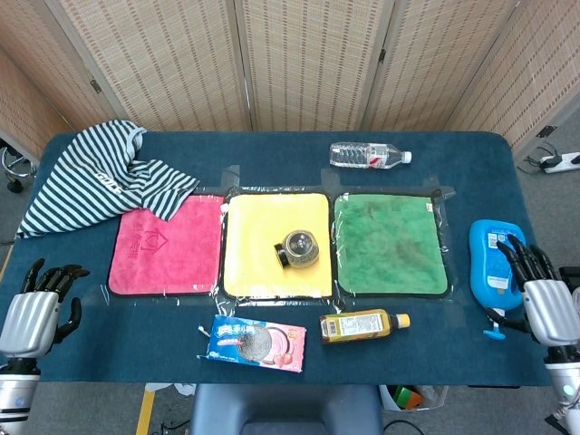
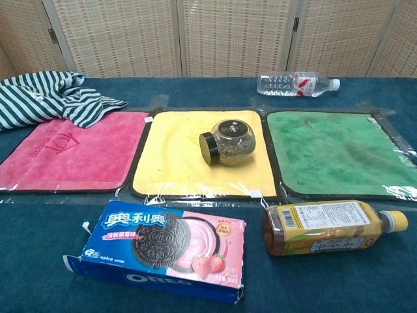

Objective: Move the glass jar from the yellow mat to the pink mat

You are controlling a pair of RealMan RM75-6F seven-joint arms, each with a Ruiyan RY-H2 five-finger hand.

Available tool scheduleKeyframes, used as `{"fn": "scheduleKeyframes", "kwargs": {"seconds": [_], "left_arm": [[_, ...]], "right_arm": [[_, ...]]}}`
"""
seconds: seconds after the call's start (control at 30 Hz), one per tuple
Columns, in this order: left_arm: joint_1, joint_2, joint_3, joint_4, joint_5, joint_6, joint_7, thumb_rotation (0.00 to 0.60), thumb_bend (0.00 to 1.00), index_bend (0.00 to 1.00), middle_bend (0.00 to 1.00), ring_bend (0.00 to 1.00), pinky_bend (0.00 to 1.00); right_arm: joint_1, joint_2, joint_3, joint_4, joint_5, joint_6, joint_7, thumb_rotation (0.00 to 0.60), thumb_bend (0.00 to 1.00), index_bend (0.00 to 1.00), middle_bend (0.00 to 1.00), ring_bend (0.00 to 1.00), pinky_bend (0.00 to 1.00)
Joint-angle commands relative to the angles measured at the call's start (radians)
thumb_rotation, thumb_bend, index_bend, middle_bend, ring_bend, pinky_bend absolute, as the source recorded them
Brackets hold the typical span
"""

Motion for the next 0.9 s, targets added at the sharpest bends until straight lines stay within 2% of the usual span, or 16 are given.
{"fn": "scheduleKeyframes", "kwargs": {"seconds": [0.03, 0.2, 0.47, 0.9], "left_arm": [[0.006, 0.003, 0.003, 0.001, 0.002, 0.008, -0.007, 0.600, 0.67, 0.30, 0.25, 0.23, 0.07], [0.018, 0.011, 0.012, 0.006, 0.014, 0.021, -0.018, 0.600, 0.67, 0.30, 0.25, 0.23, 0.07], [0.030, 0.030, 0.014, 0.008, 0.025, 0.039, -0.035, 0.600, 0.67, 0.30, 0.25, 0.23, 0.07], [0.041, 0.042, 0.020, 0.007, 0.023, 0.042, -0.040, 0.600, 0.67, 0.30, 0.25, 0.23, 0.07]], "right_arm": [[0.074, -0.011, 0.037, -0.027, 0.014, -0.077, -0.030, 0.600, 0.09, 0.00, 0.03, 0.09, 0.00], [0.189, -0.065, 0.085, -0.018, 0.036, -0.192, -0.042, 0.600, 0.09, 0.00, 0.03, 0.09, 0.00], [0.349, -0.201, 0.134, 0.059, 0.099, -0.345, -0.184, 0.600, 0.09, 0.00, 0.03, 0.09, 0.00], [0.563, -0.450, 0.178, 0.336, 0.209, -0.541, -0.219, 0.600, 0.09, 0.00, 0.00, 0.04, 0.00]]}}
